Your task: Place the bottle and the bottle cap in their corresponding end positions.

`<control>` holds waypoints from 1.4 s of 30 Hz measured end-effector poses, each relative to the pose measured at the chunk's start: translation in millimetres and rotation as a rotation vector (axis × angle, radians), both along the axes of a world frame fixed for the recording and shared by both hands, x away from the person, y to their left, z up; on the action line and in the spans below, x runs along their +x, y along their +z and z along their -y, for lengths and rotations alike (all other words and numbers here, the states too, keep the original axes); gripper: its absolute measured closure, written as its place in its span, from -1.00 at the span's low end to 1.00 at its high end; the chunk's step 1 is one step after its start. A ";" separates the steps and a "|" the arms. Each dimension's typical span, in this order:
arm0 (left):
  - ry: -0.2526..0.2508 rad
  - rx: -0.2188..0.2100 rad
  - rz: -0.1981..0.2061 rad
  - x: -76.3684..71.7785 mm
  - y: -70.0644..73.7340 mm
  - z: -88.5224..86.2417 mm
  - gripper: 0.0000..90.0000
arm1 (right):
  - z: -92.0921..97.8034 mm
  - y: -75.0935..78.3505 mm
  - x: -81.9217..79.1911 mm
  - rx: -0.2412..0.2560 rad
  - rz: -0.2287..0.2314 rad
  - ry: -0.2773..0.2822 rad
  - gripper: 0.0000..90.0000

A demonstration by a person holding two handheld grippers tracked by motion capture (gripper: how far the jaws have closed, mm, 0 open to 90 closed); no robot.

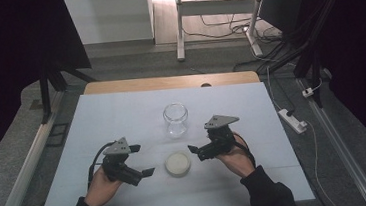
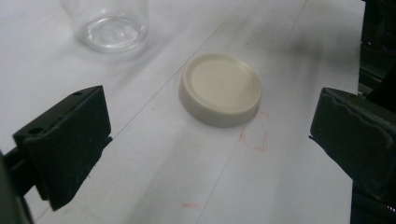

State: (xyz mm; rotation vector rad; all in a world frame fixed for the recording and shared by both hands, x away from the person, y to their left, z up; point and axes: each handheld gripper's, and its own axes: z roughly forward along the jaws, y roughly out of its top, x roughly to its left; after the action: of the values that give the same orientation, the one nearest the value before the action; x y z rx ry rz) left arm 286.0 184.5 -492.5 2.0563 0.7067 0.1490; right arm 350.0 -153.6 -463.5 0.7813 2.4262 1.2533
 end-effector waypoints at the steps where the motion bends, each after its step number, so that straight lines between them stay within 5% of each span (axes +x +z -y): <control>1: 0.006 -0.001 0.000 -1.7 -0.2 -2.4 -1.00 | 1.9 -0.1 -2.3 0.002 0.002 -0.004 -1.00; 14: 0.097 -0.020 0.010 -25.3 0.8 -35.3 -1.00 | 33.1 0.8 -33.0 0.037 0.006 -0.036 -1.00; 30: 0.234 -0.032 0.038 -55.6 -2.7 -76.6 -1.00 | 88.9 -0.5 -64.5 0.073 0.019 -0.159 -1.00; 42: 0.323 -0.042 0.026 -78.9 -10.2 -103.1 -1.00 | 122.4 -9.9 -90.6 0.055 0.019 -0.257 -1.00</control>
State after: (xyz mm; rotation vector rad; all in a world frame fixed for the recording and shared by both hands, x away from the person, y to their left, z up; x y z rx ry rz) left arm 207.1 287.5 -502.7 1.8855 1.0141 0.3409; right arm 259.4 -276.0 -473.4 1.0533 2.1994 1.2240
